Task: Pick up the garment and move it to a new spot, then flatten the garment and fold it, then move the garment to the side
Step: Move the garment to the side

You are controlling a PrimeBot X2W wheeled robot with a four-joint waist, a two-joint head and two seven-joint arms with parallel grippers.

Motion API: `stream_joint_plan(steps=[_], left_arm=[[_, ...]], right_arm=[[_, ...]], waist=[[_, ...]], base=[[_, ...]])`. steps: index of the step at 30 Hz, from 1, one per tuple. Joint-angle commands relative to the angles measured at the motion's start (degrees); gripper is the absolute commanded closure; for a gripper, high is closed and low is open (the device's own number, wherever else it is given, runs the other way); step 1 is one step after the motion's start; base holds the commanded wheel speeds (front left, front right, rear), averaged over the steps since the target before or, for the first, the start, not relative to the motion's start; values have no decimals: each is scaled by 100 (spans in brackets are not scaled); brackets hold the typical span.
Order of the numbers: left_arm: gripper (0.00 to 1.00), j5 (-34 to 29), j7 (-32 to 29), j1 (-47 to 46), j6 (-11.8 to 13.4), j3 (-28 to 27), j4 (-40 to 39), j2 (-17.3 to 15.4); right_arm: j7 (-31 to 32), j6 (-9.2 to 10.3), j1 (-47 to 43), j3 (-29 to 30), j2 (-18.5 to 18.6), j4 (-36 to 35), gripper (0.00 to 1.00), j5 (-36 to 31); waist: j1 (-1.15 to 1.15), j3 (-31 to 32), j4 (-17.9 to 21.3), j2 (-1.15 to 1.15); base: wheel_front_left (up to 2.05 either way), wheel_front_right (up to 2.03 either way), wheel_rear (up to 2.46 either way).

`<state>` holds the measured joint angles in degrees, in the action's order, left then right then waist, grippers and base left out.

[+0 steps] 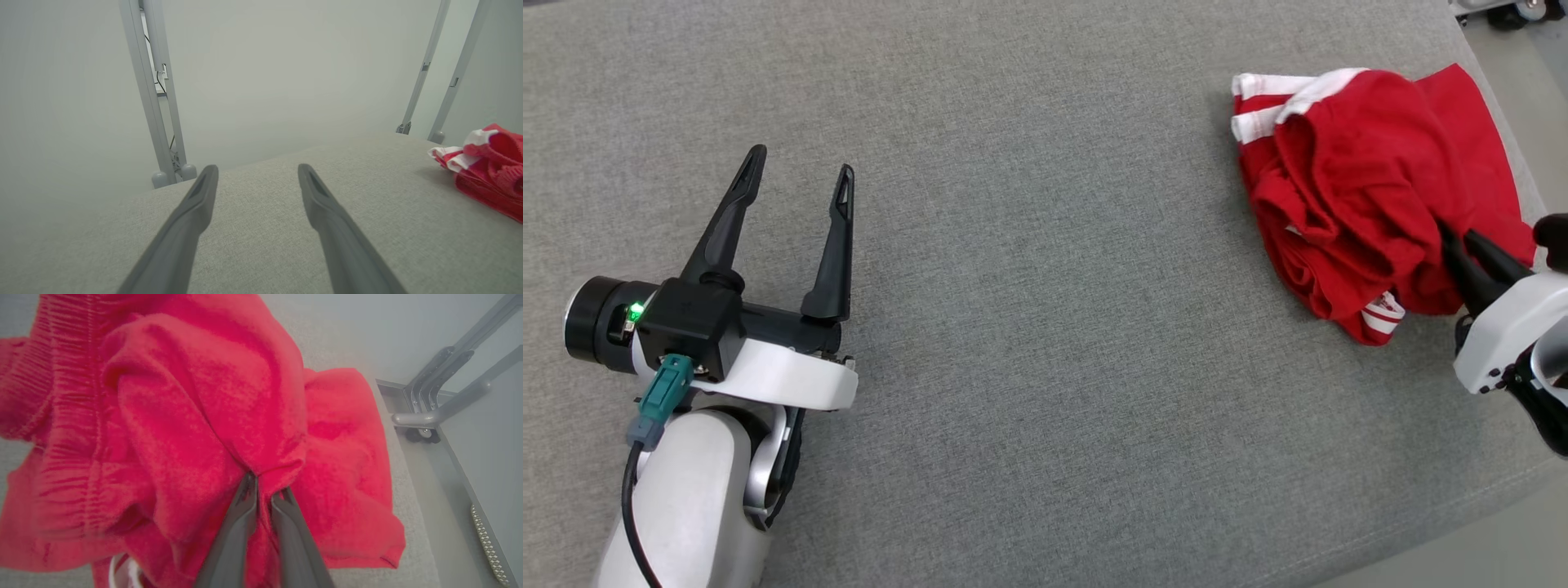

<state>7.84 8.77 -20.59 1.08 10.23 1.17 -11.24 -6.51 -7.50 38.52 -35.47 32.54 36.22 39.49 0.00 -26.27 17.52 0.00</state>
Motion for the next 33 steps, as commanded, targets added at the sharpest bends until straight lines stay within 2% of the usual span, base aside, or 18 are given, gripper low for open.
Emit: stream_joint_plan(steps=[1, 5, 11, 15, 18, 23, 25, 29, 33], left_arm=[[0, 46, 17, -108, 31, -11, 13, -10], [0, 77, 54, -29, 59, -21, 43, -3], [0, 161, 126, 169, 133, -90, 75, -3], [0, 221, 182, 292, 227, -178, 27, -8], [0, 262, 225, 418, 316, -250, -16, 1], [0, 339, 254, 520, 458, -339, -167, 37], [0, 347, 266, 572, 508, -353, -233, 69], [0, 428, 303, 696, 575, -386, -335, 151], [0, 508, 344, 899, 643, -450, -384, 187]], right_arm=[[31, 0, 32, 22, -2, 228, 0, 97], [-30, 0, -253, 55, -170, 487, 0, 508], [-453, 0, -691, 270, -141, 298, 0, 806], [-773, -1, -1092, 690, -66, -203, 0, 782], [-865, -1, -1388, 1272, -131, -754, 0, 551], [-877, -1, -1930, 2585, -732, -2022, 0, -303], [-872, -2, -2136, 2896, -1045, -2494, 0, -694], [-854, -1, -2380, 3139, -1646, -3194, 0, -1250], [-699, -1, -2505, 3129, -2114, -3518, 0, -1667]], waist=[[0, 34, -25, 0], [0, 163, -65, 0], [0, 404, -67, 0], [0, 608, -69, 0], [0, 763, -123, 0], [0, 957, -361, 0], [0, 1016, -507, 0], [0, 1141, -820, 0], [0, 1265, -1088, 0]], base=[[0, 0, 0], [0, 0, 0], [0, 0, 0], [0, 0, 0], [0, 0, 0], [0, 0, 0], [0, 0, 0], [0, 0, 0], [0, 0, 0]])
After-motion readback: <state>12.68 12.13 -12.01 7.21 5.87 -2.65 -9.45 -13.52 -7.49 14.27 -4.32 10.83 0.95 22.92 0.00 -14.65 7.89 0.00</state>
